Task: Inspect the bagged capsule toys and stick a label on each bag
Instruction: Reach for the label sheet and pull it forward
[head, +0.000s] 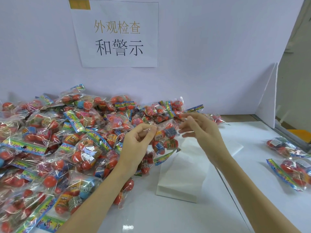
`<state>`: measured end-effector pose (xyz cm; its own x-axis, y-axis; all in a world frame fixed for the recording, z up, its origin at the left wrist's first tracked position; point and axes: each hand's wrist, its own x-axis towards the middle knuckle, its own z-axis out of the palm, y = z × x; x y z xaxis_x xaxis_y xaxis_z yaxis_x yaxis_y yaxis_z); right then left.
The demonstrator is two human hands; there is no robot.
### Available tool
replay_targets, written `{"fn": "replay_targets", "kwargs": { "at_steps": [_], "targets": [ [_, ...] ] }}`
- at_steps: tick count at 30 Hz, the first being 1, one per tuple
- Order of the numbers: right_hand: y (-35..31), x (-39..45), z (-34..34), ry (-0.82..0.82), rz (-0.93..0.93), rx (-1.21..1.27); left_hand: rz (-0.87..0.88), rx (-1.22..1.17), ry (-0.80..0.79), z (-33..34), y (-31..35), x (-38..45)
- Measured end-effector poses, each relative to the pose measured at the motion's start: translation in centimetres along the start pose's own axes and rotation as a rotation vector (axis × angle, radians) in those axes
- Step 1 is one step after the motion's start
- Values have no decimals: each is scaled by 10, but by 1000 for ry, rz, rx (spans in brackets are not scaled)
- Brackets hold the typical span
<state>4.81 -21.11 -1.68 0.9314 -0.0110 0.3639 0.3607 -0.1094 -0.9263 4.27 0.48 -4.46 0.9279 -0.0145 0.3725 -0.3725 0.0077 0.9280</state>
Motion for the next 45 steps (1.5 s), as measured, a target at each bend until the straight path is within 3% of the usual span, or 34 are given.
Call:
{"fn": "replay_targets", "kwargs": {
  "at_steps": [4, 9, 13, 20, 27, 31, 36, 40, 45],
  "targets": [
    [7, -6, 8, -329, 185, -166, -21, -58, 8, -2, -8, 3],
    [6, -7, 8, -332, 190, -79, -95, -157, -75, -2, -8, 2],
    [4, -8, 2, -429, 222, -73, 1, -12, -115, -3, -5, 2],
    [-1, -5, -1, -252, 179, -127, -41, -53, -25, -1, -4, 2],
    [2, -1, 1, -55, 236, 208, -129, -158, -90, -1, -4, 3],
    [2, 0, 4, 37, 150, 221, -191, -268, -108, -1, -6, 6],
    [1, -1, 4, 31, 146, 188, -177, -173, -210, 0, -6, 3],
    [-3, -2, -2, -98, 202, 98, -182, -24, -264, 1, -6, 1],
    [-1, -2, 2, 24, 177, 85, -172, 17, -321, 4, -3, -3]
  ]
}}
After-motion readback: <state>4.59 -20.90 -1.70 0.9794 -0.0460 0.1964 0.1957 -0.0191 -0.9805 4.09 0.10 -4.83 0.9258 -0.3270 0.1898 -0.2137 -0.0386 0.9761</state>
